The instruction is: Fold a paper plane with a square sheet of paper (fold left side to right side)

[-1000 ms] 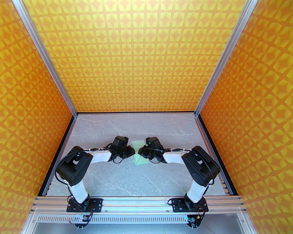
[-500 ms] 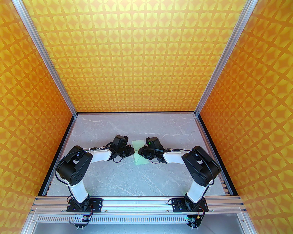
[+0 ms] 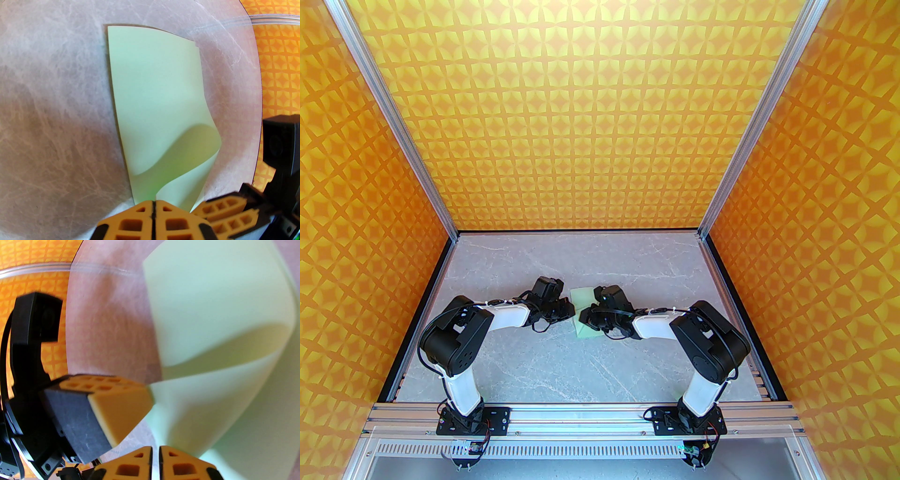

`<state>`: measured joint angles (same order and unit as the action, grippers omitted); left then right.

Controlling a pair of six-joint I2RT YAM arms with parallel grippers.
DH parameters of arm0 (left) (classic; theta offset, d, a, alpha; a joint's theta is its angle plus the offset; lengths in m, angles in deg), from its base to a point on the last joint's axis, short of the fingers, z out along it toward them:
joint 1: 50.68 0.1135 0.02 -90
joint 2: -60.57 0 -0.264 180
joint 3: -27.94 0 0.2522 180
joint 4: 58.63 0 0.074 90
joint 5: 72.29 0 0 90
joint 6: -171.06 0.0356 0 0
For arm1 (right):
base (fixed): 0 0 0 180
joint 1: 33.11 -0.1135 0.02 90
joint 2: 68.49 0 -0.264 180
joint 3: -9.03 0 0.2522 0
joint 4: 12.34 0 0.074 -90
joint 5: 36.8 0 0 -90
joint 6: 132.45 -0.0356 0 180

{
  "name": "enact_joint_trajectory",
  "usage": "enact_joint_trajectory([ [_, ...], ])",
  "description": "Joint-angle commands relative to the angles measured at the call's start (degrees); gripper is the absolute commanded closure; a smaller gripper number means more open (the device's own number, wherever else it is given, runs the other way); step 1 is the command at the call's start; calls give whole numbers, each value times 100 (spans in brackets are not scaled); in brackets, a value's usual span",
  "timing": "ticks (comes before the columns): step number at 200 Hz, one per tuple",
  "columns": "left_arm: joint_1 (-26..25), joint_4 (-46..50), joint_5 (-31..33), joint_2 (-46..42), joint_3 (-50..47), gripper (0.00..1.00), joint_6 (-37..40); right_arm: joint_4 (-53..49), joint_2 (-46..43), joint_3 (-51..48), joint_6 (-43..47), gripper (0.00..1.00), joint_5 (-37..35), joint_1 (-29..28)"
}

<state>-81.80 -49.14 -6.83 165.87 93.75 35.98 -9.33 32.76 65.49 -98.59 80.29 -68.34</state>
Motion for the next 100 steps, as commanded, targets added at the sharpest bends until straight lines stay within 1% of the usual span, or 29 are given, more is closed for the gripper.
enact_joint_trajectory([
  [1,53,104,-7,157,169,91,124,271,-65,-163,-137,86,99,-53],
  [100,53,183,-34,325,353,90,192,470,97,-288,-258,87,152,-184],
])
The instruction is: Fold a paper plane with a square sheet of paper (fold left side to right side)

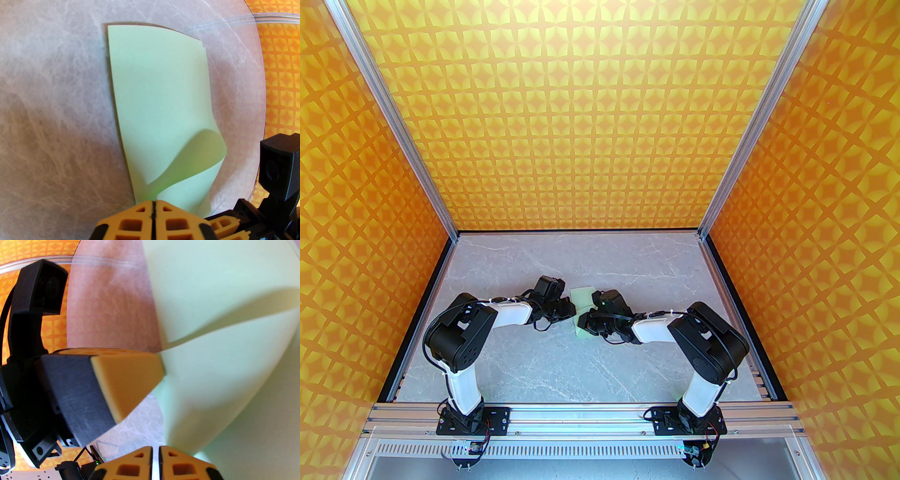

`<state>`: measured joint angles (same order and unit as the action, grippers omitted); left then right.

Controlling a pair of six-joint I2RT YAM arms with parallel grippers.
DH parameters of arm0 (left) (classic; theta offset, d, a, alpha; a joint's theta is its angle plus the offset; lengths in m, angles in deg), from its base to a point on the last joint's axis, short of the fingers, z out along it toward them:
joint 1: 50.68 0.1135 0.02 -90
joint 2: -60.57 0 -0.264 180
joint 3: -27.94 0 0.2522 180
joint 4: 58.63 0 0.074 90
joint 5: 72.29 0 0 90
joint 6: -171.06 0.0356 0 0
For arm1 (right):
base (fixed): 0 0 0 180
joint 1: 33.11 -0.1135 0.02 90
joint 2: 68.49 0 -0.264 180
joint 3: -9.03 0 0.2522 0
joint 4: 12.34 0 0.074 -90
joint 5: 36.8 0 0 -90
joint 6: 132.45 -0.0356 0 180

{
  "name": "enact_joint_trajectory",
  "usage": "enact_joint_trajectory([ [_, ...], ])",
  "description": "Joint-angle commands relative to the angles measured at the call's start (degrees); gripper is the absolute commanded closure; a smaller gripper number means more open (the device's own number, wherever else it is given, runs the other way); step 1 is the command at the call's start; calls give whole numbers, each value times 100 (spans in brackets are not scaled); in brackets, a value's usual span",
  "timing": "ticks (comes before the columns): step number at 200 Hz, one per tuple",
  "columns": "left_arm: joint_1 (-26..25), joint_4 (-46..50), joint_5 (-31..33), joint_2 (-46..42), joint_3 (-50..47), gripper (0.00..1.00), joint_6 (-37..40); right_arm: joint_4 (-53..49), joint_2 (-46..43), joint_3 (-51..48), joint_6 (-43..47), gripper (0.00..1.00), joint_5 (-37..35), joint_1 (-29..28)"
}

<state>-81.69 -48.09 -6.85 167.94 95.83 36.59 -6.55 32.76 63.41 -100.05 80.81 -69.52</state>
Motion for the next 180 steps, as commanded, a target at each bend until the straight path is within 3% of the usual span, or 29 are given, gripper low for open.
enact_joint_trajectory([
  [1,42,82,-36,117,143,90,131,191,101,-81,-111,87,101,-68],
  [180,42,85,-49,288,201,90,148,381,354,-184,-233,87,122,-161],
])
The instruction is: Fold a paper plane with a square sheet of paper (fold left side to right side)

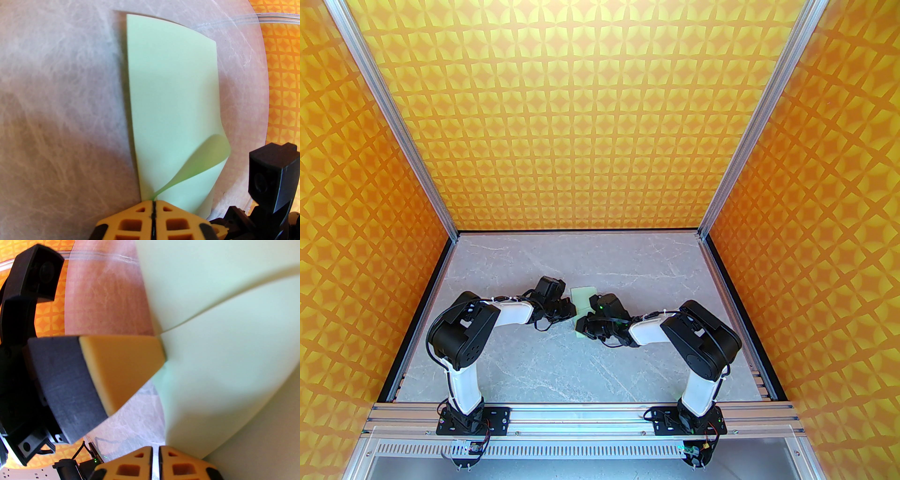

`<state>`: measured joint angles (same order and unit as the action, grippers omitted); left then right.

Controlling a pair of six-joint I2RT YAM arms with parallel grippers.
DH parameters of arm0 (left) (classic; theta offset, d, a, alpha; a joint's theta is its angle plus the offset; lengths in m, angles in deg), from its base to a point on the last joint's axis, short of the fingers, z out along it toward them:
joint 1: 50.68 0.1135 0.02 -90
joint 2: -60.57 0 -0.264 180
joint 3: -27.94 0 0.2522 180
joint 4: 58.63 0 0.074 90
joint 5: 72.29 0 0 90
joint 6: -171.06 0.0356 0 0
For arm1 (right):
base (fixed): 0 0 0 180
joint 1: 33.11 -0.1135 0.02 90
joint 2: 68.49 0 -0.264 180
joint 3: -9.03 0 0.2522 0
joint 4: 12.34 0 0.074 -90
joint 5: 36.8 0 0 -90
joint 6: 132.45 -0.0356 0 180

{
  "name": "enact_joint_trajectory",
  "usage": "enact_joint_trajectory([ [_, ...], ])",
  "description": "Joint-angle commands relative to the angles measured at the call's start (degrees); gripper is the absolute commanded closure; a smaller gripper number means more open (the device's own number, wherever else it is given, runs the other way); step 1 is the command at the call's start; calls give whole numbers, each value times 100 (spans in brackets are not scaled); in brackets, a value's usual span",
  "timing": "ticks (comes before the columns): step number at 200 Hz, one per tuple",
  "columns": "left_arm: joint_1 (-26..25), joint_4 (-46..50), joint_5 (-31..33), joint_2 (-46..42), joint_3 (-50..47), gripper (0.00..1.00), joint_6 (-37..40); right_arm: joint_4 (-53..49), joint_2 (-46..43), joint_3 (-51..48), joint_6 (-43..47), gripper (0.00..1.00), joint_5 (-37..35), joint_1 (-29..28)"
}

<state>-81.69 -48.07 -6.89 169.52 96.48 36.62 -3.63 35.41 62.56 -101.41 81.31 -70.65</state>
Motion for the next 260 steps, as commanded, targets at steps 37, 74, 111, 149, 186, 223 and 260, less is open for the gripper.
enact_joint_trajectory([
  [37,42,89,-51,136,148,90,150,-199,81,-119,-103,88,-37,-52],
  [74,42,93,-75,149,160,90,171,-474,75,-129,-79,88,-182,-52],
  [111,40,115,-103,171,168,90,217,-622,77,-92,-54,88,-229,-47],
  [149,33,142,-158,205,210,90,312,-614,71,-98,-76,88,-223,-52],
  [186,33,66,-276,247,214,89,327,-600,45,-110,-90,88,-247,-52],
  [223,33,71,-313,267,239,87,335,-573,53,-127,-116,88,-247,-52],
  [260,33,105,-329,302,252,87,375,-569,57,-138,-123,88,-255,-52],
])
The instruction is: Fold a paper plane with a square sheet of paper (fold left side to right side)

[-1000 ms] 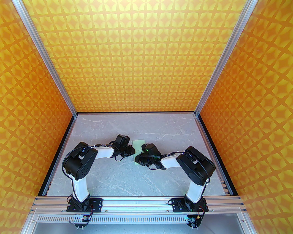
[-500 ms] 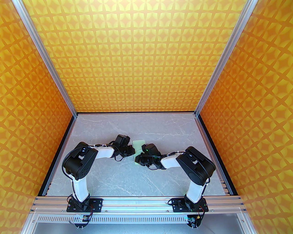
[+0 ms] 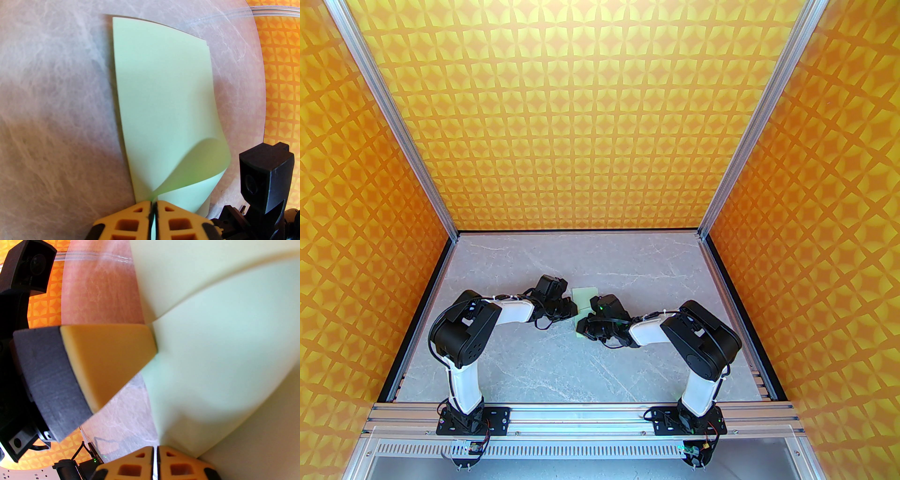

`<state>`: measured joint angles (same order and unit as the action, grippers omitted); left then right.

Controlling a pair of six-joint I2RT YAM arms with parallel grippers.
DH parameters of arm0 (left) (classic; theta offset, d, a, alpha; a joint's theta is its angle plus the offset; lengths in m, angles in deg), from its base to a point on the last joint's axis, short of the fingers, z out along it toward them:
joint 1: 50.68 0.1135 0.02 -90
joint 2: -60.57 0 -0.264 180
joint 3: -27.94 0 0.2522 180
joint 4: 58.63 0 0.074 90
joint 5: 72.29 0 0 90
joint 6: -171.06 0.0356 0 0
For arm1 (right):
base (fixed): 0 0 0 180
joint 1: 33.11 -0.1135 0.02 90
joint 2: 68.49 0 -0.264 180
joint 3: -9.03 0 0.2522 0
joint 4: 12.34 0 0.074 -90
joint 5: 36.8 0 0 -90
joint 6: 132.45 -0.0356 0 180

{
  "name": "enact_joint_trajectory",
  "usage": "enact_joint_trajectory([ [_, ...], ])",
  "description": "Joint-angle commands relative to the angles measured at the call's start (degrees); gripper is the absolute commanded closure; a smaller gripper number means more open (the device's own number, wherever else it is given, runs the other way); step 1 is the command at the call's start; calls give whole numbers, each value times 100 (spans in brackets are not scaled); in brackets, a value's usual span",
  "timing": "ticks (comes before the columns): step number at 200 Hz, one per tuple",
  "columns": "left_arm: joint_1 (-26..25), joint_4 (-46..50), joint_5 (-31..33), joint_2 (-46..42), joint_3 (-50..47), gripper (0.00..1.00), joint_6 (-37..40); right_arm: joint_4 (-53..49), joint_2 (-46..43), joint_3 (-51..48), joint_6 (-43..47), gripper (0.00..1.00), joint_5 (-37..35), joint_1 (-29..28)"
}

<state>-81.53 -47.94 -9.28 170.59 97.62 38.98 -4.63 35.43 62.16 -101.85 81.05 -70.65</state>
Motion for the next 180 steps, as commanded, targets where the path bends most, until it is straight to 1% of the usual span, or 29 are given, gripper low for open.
enact_joint_trajectory([
  [1,18,90,-94,195,138,87,135,-469,52,-98,-76,88,-233,-52],
  [96,-1,341,-97,485,257,88,187,-521,-14,-115,-91,87,-270,-52],
  [124,0,493,11,527,309,90,201,-1010,-94,23,43,88,-340,-54],
  [180,-9,584,116,561,367,90,186,-1289,-186,23,124,88,-221,-138],
])
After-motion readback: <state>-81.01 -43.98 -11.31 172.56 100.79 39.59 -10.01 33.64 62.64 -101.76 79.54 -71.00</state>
